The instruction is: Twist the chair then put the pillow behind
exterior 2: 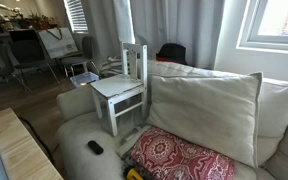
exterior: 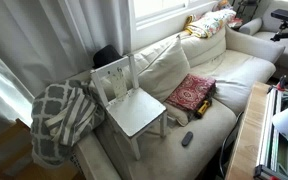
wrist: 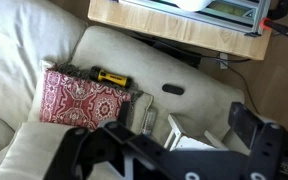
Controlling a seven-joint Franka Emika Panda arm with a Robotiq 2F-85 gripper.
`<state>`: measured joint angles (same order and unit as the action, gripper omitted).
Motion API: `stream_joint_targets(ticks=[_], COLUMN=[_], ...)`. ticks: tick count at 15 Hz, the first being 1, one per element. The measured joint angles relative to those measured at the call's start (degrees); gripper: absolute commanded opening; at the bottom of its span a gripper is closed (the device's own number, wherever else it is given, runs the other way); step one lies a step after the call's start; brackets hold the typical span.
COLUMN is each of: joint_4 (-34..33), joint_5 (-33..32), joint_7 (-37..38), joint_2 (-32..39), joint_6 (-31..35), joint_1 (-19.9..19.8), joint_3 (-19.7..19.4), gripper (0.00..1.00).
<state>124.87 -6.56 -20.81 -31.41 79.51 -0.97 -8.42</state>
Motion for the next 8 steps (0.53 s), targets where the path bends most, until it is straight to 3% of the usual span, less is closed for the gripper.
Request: stream_joint_targets(ticks=[6,8], joint_4=[0.0,0.3], joint_5=[0.2,2.8], joint_7=[0.0,0.9], joint_2=[0.1,1.3], joint_6=[0.2,3.1], joint_1=[0.1,0.6], joint_3=[0.0,0.2], gripper=[1.00,1.00])
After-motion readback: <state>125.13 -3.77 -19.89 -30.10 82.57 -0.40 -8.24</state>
